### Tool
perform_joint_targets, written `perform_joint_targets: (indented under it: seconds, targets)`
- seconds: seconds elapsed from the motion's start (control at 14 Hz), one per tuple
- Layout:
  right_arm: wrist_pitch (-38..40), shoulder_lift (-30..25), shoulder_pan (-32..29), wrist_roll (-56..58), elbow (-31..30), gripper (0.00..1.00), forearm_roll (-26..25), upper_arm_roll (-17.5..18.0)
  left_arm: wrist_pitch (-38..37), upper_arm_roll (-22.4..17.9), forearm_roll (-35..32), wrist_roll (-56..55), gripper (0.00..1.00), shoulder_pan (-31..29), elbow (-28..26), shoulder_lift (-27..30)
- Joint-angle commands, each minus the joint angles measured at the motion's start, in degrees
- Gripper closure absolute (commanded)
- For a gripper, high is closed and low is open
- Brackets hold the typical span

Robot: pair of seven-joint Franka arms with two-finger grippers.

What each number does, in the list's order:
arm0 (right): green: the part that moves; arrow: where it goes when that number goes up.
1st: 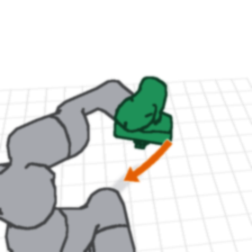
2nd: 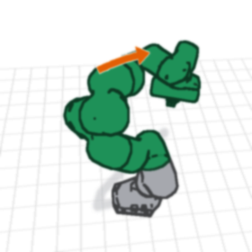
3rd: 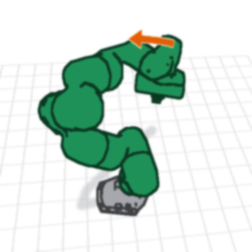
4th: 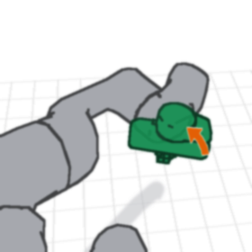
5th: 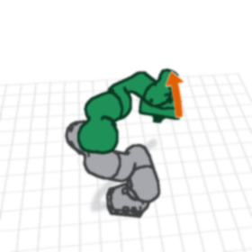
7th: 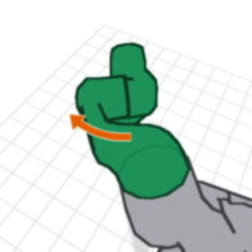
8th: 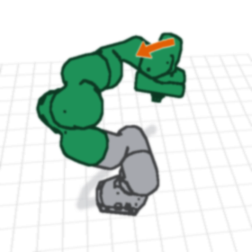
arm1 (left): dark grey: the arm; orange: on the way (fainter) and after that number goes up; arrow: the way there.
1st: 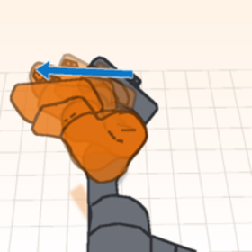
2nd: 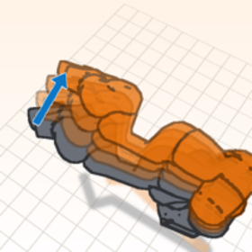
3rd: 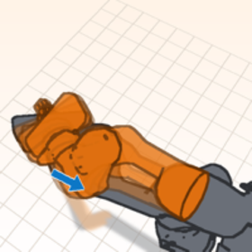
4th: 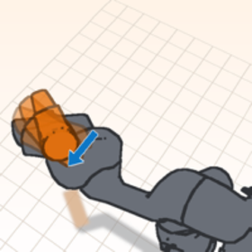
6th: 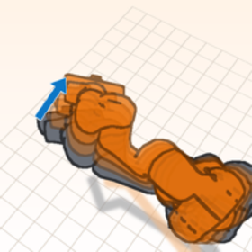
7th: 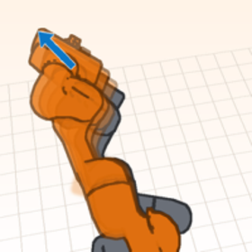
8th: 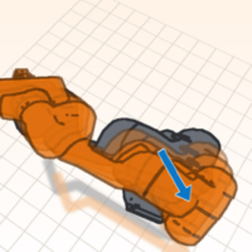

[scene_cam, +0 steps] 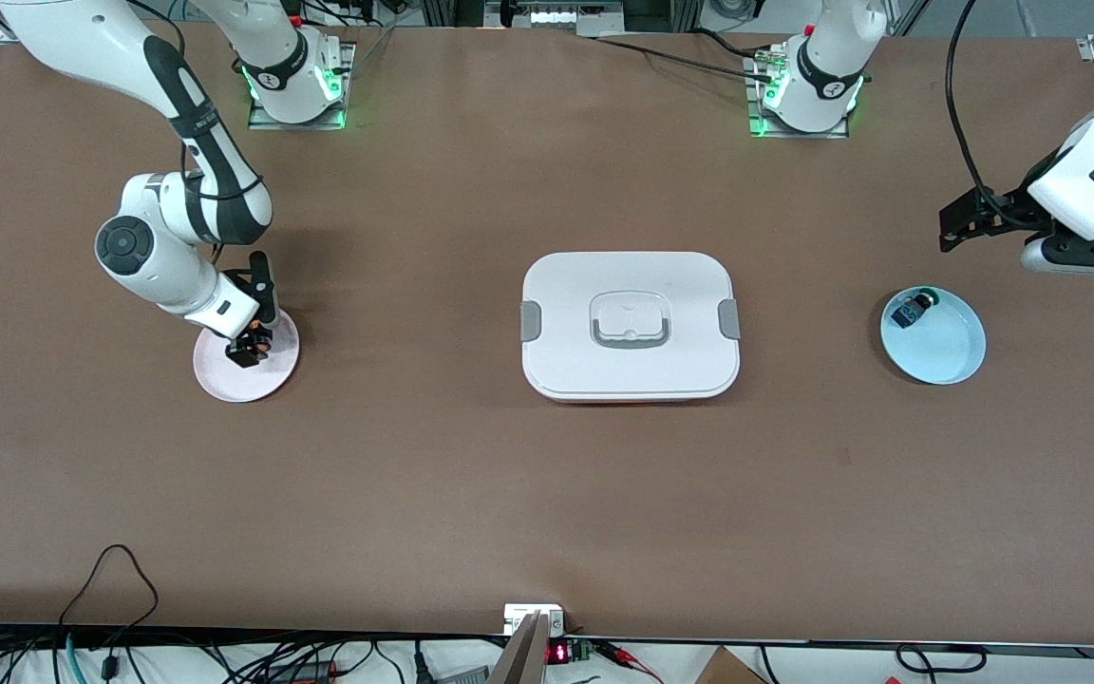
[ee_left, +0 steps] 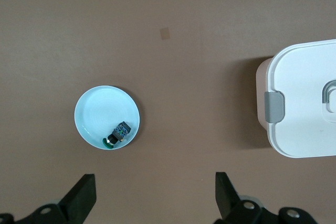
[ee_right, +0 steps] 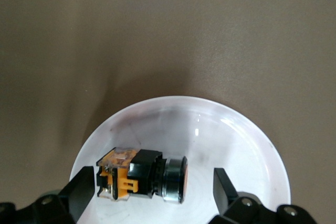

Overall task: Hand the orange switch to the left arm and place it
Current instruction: 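Close the right gripper on the orange switch and lift it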

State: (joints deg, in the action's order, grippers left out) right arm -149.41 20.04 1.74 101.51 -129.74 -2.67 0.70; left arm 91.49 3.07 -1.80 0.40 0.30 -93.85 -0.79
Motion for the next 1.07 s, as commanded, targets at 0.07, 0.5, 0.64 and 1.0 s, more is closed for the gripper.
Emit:
perform_joint_targets:
  seconds: [0.07,0.5,0.64,1.0]
  targets:
    - [-3.1,1.0,-0.4,0.4,-1.0,0.00,-0.4,0.4,-0.6,0.0,1.7,0.0,0.00,0.3,2.0,-2.1]
    - [-4.2,1.3,-0.5,0.4,-1.5,0.16,-0.4,0.4,0.3,0.1,1.8,0.1,0.00,0.6,2.1,-2.5]
    - [-4.2,1.3,-0.5,0.4,-1.5,0.25,-0.4,0.4,0.4,0.1,1.8,0.1,0.00,0.5,2.1,-2.5]
    - [-3.9,1.0,-0.5,0.7,-1.4,0.67,-0.4,0.4,0.4,0.1,1.8,0.1,0.00,0.5,2.0,-2.5]
